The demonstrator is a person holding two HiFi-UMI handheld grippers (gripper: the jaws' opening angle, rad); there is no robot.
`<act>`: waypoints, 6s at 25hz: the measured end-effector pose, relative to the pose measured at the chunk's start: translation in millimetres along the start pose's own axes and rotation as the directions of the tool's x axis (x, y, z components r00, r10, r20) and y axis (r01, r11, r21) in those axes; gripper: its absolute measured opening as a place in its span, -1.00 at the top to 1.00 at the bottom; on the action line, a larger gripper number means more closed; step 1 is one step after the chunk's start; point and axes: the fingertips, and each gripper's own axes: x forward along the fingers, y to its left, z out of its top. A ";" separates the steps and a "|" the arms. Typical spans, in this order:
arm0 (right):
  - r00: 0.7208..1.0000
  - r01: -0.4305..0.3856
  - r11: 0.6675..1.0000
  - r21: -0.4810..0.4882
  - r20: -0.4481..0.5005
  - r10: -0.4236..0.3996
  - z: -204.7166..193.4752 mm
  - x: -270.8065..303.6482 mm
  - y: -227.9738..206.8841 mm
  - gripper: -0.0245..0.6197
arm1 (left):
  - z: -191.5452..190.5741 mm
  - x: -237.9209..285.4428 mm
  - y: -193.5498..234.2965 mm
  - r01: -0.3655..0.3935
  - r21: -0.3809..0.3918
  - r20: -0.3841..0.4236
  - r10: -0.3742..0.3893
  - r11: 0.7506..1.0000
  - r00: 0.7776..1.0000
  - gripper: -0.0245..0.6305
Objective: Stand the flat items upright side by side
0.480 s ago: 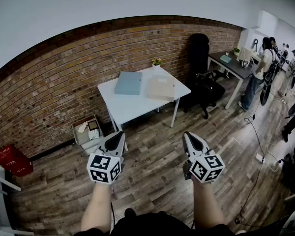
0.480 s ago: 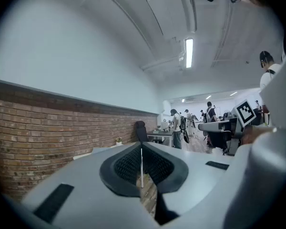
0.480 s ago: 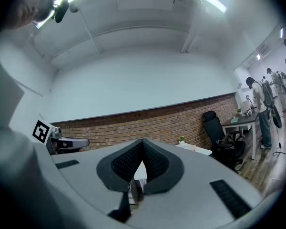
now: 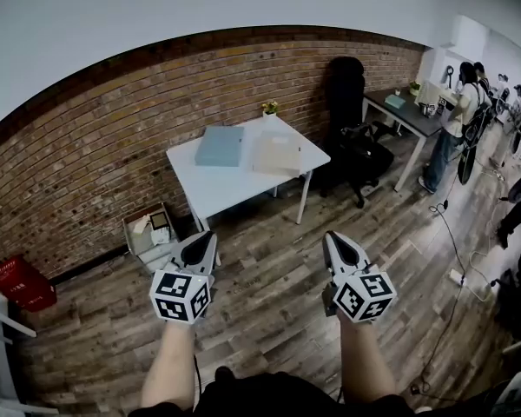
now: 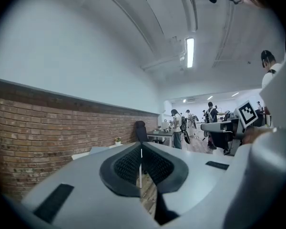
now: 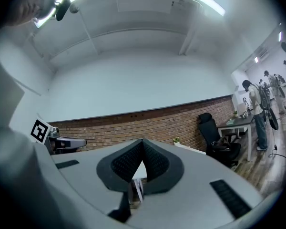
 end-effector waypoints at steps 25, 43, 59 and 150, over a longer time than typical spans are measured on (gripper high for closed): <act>0.988 0.148 0.979 0.142 -0.057 -0.141 -21.3 -1.8 -154.2 0.88 | -12.7 139.1 -49.5 0.069 -0.035 -0.004 -0.069 0.997 0.998 0.87; 0.977 0.126 0.979 0.158 -0.189 -0.096 -50.4 243.0 -240.8 0.88 | -47.4 356.9 64.9 0.100 -0.092 -0.121 -0.111 0.991 0.986 0.87; 0.968 -0.005 0.978 0.209 -0.246 0.058 -57.7 383.5 -318.5 0.88 | -47.1 470.0 110.2 -0.022 -0.101 -0.154 0.006 0.995 0.988 0.87; 0.166 -0.424 0.801 0.424 -0.833 0.528 -306.4 706.8 -480.7 -0.63 | -302.1 608.9 125.4 -0.709 -0.421 -0.723 0.262 0.566 0.639 -0.33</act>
